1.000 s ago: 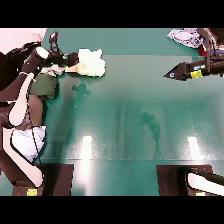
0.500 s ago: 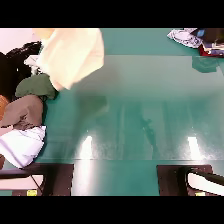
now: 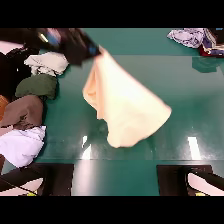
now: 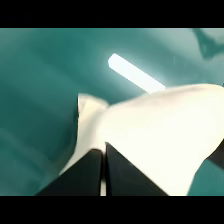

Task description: Fold the shirts.

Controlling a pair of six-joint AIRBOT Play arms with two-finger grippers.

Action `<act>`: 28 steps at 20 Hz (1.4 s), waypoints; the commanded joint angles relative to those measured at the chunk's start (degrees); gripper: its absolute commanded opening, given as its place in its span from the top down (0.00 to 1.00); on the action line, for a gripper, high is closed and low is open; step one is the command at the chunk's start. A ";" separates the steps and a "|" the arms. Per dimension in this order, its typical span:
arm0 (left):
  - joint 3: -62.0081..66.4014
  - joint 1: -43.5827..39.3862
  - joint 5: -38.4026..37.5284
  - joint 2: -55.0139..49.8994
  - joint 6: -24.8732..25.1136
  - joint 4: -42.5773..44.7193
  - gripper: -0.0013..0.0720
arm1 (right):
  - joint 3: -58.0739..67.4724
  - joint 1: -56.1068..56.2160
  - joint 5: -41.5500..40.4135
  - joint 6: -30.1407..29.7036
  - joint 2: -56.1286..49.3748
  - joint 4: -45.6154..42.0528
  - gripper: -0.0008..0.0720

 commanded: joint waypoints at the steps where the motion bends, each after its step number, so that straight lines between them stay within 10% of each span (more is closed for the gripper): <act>1: -14.34 0.22 2.05 0.28 -2.51 7.80 0.95 | -7.39 0.02 -1.70 0.15 4.37 -0.66 0.97; 2: -17.03 1.44 4.68 0.28 -3.74 10.67 0.78 | -9.01 0.02 -2.43 0.15 5.27 -0.59 0.97; 3: -18.78 3.37 6.73 0.28 -6.01 13.22 0.27 | -10.54 0.02 -3.10 0.15 6.21 -0.59 0.97; 4: -19.37 6.03 7.74 0.28 -9.25 14.73 0.04 | -11.74 0.02 -3.80 0.15 6.93 -0.59 0.97; 12: -35.74 20.46 1.05 0.31 -12.15 12.61 0.08 | -17.00 0.02 -7.32 0.15 8.13 -0.48 0.97; 19: -60.87 20.44 9.18 0.31 -2.12 -5.38 0.08 | -20.98 0.04 -8.92 0.15 8.13 -0.11 0.97; 28: -63.45 13.84 21.29 0.31 3.28 -19.23 0.18 | -21.84 0.15 -8.92 0.15 5.86 0.02 0.97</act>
